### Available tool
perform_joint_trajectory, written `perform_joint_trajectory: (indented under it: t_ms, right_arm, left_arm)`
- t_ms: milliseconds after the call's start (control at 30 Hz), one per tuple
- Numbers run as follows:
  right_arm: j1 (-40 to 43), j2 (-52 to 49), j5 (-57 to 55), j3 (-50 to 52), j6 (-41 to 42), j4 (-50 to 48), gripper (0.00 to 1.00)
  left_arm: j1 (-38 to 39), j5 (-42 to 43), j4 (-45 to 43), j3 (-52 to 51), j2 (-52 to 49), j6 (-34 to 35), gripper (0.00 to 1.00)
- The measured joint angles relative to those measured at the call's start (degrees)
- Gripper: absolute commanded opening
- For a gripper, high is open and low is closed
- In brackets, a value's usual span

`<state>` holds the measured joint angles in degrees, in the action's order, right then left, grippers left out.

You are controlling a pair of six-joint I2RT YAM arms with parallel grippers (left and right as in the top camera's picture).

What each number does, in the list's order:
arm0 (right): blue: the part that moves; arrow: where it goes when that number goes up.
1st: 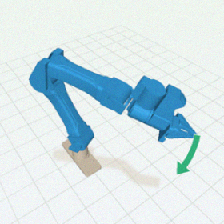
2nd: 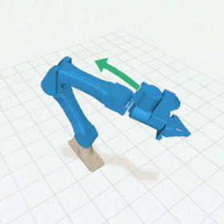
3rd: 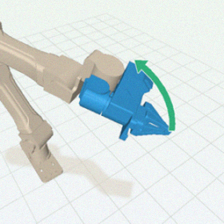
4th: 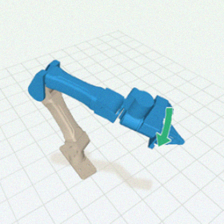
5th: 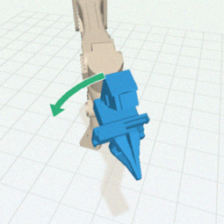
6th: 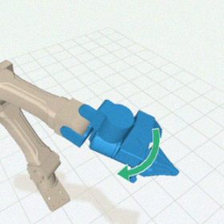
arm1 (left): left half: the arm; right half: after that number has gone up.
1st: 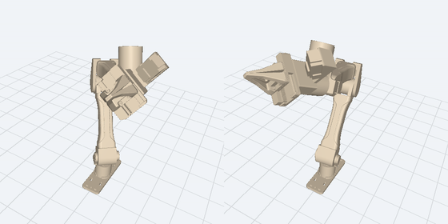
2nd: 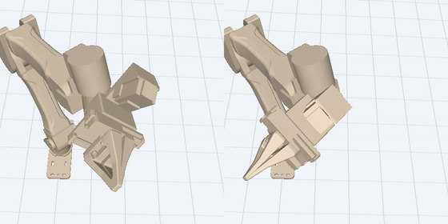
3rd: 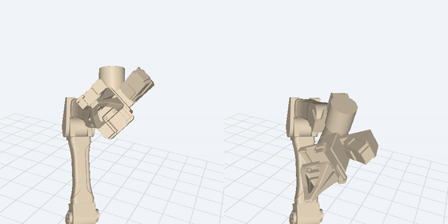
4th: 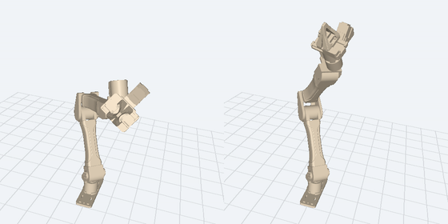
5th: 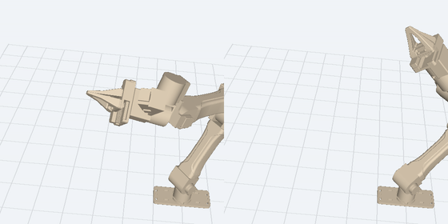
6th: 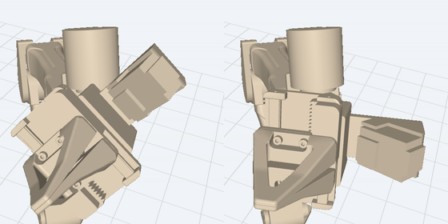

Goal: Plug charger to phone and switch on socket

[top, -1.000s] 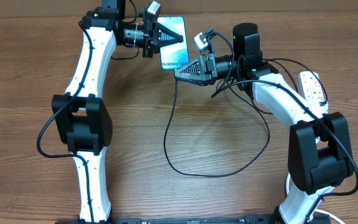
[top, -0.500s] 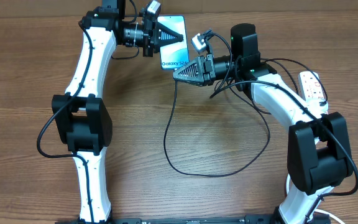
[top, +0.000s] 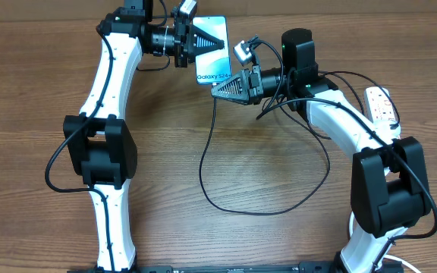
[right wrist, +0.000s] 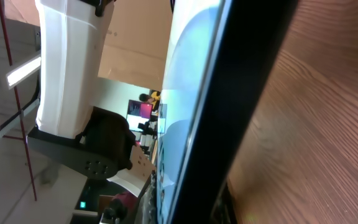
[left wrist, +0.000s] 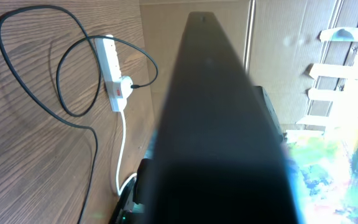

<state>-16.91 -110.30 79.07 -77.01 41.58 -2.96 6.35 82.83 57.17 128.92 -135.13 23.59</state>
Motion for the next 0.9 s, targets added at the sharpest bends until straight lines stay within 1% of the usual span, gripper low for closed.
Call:
perform_joint_trajectory:
  t_ms: [200, 500, 700, 900]
  right_arm:
    - [0.00, 0.00, -0.04, 0.00, 1.05, -0.79, 0.04]
    - [-0.13, 0.00, 0.55, 0.46, 8.20, -8.96, 0.04]
    - [-0.15, 0.00, 2.14, 0.70, 11.67, -9.97, 0.04]
    - [-0.17, 0.00, 1.07, 0.72, 13.84, -10.43, 0.04]
  left_arm:
    - [0.00, 0.09, -0.07, 0.00, 0.00, -0.13, 0.04]
    - [-0.46, 2.05, 1.25, 0.04, 0.00, -0.17, 0.04]
    - [-0.48, 2.25, 5.46, 0.07, 0.00, -2.91, 0.04]
    - [-0.72, 2.25, 5.86, 0.07, 0.00, -3.82, 0.04]
